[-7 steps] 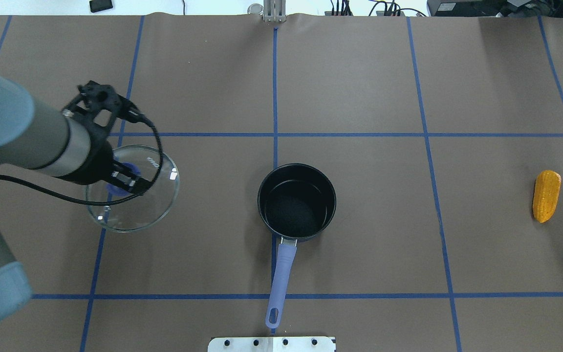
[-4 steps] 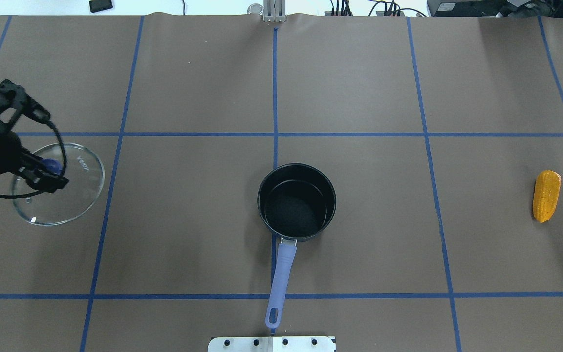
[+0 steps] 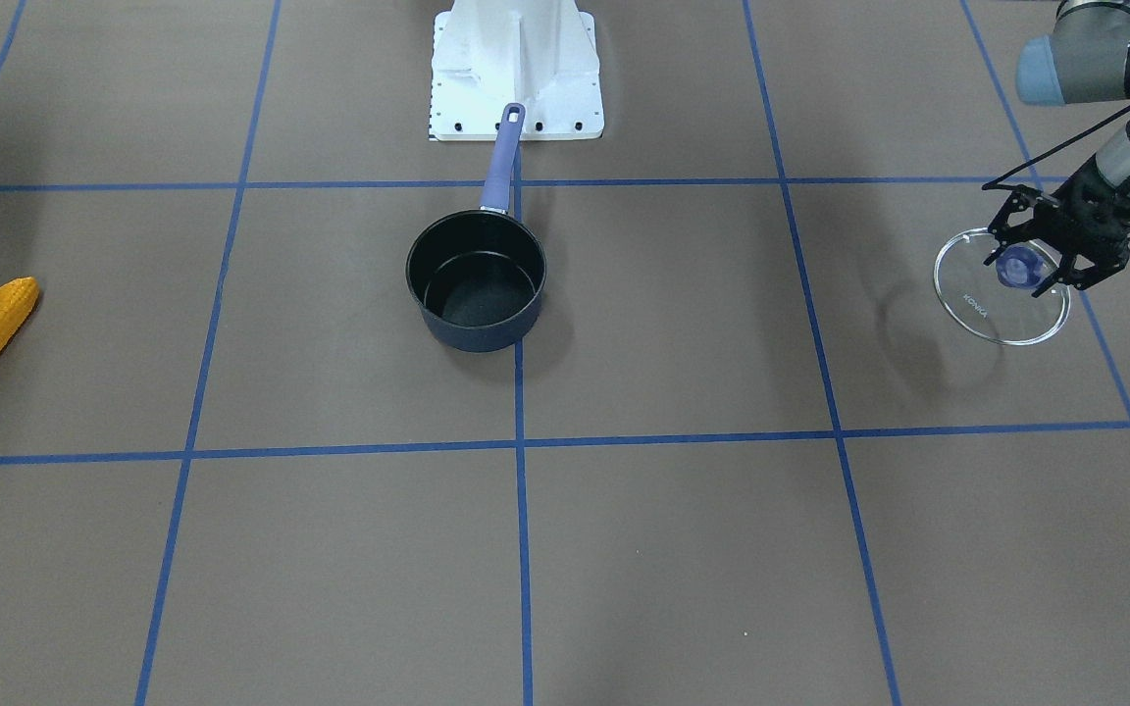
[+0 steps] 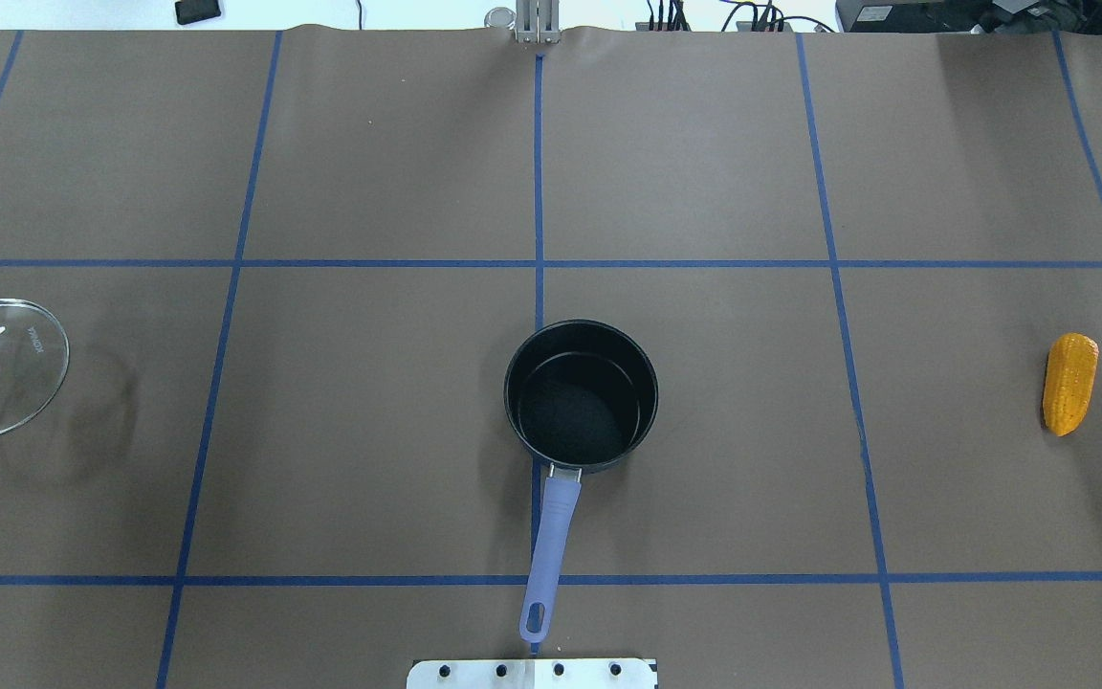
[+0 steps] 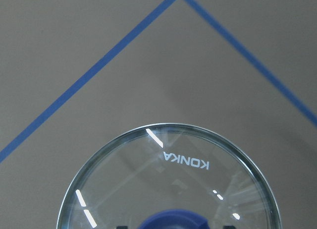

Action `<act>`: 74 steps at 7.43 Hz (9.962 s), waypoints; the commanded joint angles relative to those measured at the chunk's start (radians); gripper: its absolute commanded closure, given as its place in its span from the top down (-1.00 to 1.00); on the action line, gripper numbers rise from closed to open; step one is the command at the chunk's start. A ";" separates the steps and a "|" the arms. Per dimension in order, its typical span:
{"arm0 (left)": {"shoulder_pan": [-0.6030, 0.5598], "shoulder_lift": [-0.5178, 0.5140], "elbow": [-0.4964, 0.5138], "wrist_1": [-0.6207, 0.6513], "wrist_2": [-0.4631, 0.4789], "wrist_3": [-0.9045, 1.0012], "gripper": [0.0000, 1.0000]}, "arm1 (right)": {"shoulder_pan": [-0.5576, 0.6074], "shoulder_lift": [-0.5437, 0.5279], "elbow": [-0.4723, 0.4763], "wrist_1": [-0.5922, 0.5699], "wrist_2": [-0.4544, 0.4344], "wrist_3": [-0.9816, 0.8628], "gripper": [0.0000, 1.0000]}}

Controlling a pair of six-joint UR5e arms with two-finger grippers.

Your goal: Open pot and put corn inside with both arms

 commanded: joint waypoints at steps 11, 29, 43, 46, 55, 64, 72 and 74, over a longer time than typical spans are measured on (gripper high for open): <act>-0.091 -0.052 0.130 -0.093 -0.003 -0.077 0.96 | -0.002 0.008 -0.002 -0.001 0.000 0.004 1.00; -0.583 -0.042 -0.071 0.601 -0.123 0.066 0.97 | -0.636 -0.111 -0.006 0.309 -0.687 0.887 1.00; -0.583 -0.031 -0.077 0.587 -0.123 0.066 0.97 | -0.755 0.051 -0.031 0.542 -0.674 1.074 -1.00; -0.581 -0.031 -0.077 0.585 -0.123 0.066 0.97 | -0.848 0.252 -0.021 0.542 -0.661 1.223 -1.00; -0.581 -0.031 -0.074 0.587 -0.124 0.066 0.97 | -1.123 0.528 -0.018 0.337 -0.925 1.257 1.00; -0.575 0.012 -0.095 0.579 -0.121 0.046 0.97 | -0.427 0.461 -0.032 -0.370 -0.332 0.304 1.00; -0.574 0.080 -0.082 0.498 -0.115 0.064 0.97 | 0.034 0.022 -0.029 -0.355 -0.128 -0.180 1.00; -0.574 0.080 -0.082 0.495 -0.118 0.064 0.97 | 0.032 -0.008 -0.041 -0.355 -0.128 -0.173 1.00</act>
